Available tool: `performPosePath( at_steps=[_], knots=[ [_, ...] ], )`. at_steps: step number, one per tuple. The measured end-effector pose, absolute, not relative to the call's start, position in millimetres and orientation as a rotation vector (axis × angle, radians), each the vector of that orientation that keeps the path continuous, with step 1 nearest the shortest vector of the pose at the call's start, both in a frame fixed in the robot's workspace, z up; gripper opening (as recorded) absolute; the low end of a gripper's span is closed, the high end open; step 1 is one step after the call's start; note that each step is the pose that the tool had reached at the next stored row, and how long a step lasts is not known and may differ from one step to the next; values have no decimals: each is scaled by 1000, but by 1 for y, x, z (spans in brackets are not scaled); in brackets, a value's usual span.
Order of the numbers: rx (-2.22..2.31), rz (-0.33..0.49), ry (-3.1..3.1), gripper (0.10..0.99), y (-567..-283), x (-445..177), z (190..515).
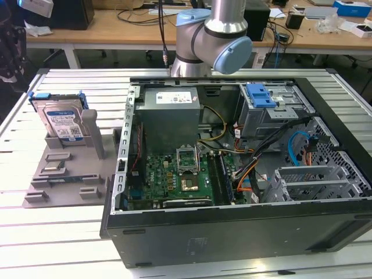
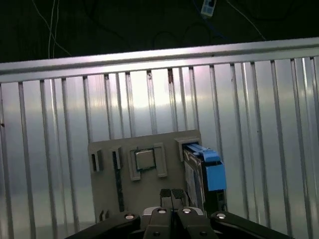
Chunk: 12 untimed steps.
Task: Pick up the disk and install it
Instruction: 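Pick up the disk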
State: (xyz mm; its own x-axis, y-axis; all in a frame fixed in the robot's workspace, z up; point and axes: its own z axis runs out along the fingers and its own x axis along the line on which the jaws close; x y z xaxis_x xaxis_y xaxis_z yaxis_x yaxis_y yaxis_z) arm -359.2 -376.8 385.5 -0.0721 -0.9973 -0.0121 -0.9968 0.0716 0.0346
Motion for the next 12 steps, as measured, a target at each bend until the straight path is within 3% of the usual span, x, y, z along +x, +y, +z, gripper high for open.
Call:
performPosePath(
  at_steps=[12],
  knots=[
    [2260, -51, -2158, 106, -377, -359, 386]
  ],
)
